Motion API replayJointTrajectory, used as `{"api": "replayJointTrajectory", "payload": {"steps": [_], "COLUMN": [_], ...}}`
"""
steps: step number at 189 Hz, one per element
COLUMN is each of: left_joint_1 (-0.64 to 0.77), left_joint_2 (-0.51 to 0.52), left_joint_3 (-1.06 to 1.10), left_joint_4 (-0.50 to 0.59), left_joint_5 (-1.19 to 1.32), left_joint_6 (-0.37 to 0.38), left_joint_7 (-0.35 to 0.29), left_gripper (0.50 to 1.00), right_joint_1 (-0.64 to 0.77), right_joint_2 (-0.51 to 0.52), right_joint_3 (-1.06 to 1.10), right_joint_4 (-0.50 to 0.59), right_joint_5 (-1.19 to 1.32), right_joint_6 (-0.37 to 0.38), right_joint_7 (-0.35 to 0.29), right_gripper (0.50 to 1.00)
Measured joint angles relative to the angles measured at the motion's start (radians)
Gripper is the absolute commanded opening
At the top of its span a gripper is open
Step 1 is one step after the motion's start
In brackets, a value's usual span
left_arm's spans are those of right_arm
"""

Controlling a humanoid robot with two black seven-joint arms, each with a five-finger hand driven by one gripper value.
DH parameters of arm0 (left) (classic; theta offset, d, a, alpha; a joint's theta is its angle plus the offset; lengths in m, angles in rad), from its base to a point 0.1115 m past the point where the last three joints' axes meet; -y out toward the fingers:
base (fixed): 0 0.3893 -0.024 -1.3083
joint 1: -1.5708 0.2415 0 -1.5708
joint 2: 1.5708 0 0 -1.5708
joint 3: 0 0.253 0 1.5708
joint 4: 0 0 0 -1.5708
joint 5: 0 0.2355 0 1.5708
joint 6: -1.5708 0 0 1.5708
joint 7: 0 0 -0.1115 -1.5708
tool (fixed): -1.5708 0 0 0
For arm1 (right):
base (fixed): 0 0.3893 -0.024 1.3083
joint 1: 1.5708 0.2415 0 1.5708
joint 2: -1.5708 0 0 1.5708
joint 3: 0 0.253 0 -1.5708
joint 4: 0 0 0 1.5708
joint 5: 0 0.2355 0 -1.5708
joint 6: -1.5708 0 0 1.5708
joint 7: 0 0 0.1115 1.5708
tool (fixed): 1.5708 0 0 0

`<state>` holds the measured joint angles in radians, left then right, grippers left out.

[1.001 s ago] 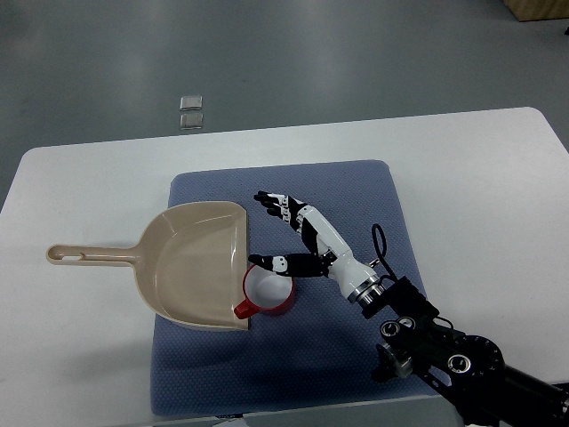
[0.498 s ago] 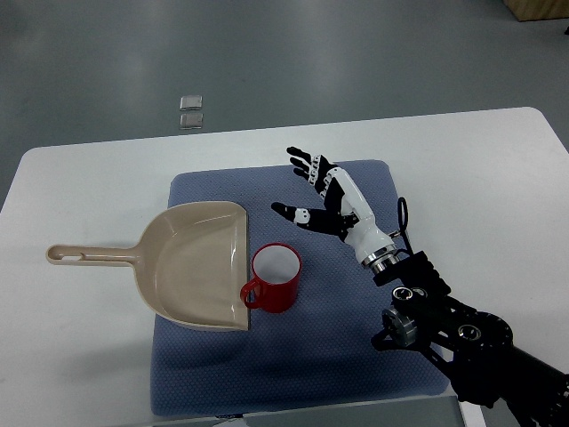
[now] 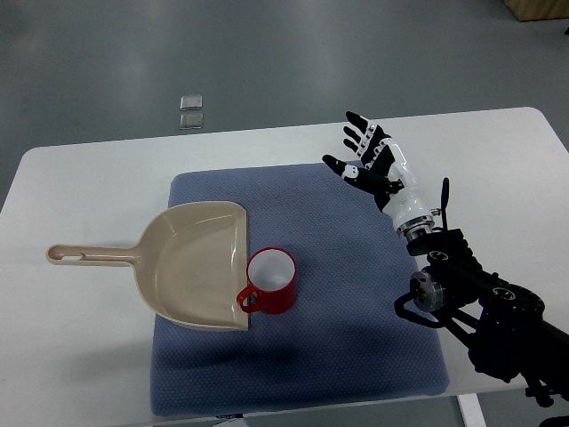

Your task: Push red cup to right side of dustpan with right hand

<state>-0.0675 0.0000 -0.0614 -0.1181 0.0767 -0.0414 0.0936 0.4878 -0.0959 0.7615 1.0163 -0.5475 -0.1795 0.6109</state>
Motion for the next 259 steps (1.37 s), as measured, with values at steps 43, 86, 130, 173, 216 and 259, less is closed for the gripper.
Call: {"api": "replayJointTrajectory", "payload": {"steps": [43,86,130,173,216,259], "left_joint_1": [0.000,0.000,0.000,0.000,0.000,0.000], "left_joint_2": [0.000,0.000,0.000,0.000,0.000,0.000], "left_joint_3": [0.000,0.000,0.000,0.000,0.000,0.000], "left_joint_4": [0.000,0.000,0.000,0.000,0.000,0.000], "left_joint_5": [0.000,0.000,0.000,0.000,0.000,0.000], "left_joint_6": [0.000,0.000,0.000,0.000,0.000,0.000], "left_joint_7": [0.000,0.000,0.000,0.000,0.000,0.000], "left_gripper": [1.000,1.000,1.000,1.000,1.000,1.000], "right_joint_1": [0.054,0.111,0.144,0.152,0.156,0.156], "right_joint_2": [0.009,0.016,0.051,0.076,0.078,0.079], "right_joint_3": [0.028,0.038,0.044,0.038,0.036,0.042], "right_joint_4": [-0.015,-0.065,-0.132,-0.190,-0.227,-0.229], "right_joint_5": [0.165,0.325,0.379,0.399,0.381,0.381], "right_joint_6": [-0.004,-0.009,-0.011,-0.001,0.002,-0.004], "right_joint_7": [0.000,0.000,-0.013,-0.035,-0.004,0.000], "right_gripper": [0.924,0.926,0.924,0.926,0.926,0.926]}}
